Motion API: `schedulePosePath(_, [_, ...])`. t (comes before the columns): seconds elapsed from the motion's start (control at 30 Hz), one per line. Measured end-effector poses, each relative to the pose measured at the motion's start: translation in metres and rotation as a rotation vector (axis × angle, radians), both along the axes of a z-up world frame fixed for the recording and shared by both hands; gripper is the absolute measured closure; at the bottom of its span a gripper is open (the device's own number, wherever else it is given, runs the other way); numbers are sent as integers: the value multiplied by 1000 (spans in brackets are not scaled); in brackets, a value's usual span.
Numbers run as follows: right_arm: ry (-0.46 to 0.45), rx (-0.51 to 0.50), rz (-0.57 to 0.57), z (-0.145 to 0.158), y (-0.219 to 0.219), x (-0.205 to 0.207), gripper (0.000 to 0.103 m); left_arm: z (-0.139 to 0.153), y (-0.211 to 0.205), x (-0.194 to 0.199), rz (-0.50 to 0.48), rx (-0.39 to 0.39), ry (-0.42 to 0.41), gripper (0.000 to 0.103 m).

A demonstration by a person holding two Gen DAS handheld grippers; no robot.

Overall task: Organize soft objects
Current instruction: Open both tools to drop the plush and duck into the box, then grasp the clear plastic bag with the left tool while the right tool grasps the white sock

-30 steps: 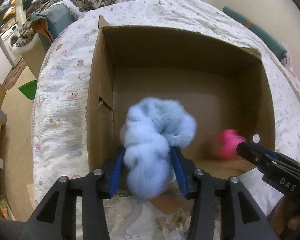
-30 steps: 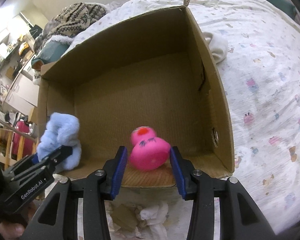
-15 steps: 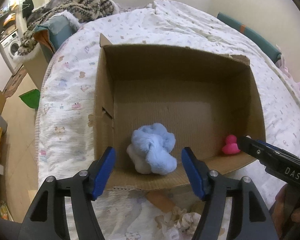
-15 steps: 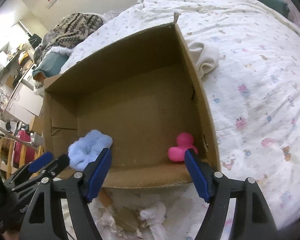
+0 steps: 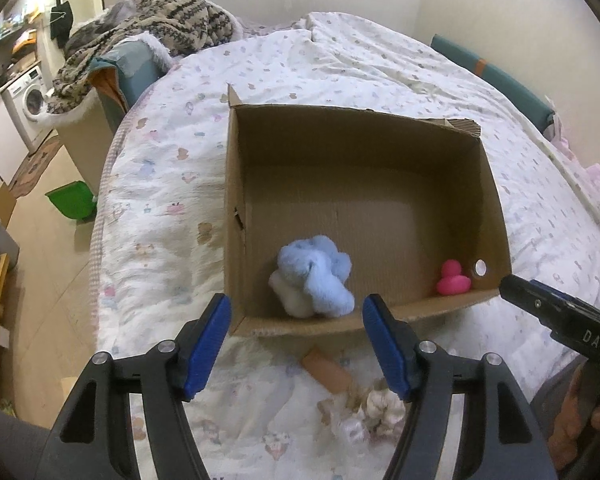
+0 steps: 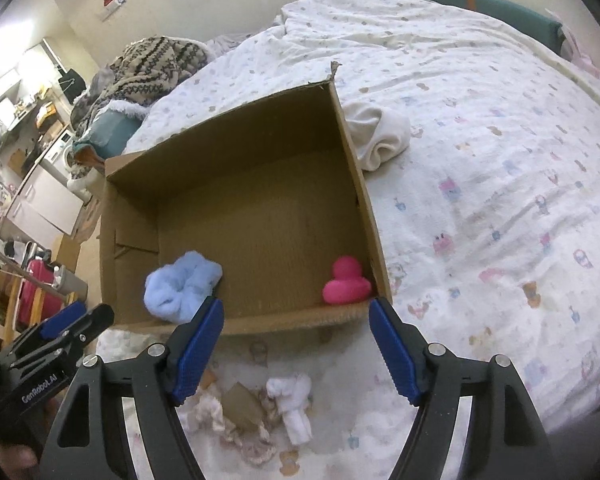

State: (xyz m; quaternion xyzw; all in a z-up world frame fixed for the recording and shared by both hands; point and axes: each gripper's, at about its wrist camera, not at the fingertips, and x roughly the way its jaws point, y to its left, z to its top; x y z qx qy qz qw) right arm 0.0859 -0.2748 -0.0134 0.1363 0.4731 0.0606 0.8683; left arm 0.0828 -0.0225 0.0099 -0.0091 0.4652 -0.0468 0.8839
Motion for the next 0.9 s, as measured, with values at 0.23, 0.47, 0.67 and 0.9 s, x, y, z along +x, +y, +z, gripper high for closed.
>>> schedulePosePath(0.23, [8,13,11,2,-1,-25,24,0,15,-20,39,-15,20,38])
schedulePosePath(0.47, [64,66,-6,-10,-1,-39,23,-11,30,-33,91,-62,82,38])
schedulePosePath(0.67, [117,56,1,-24,6,-34,23,-44,18,-35,45,-121,229,38])
schedulePosePath(0.9, [151,57,-10,-35,7,-25,23,-76,-17,-38,-62,-114,338,41])
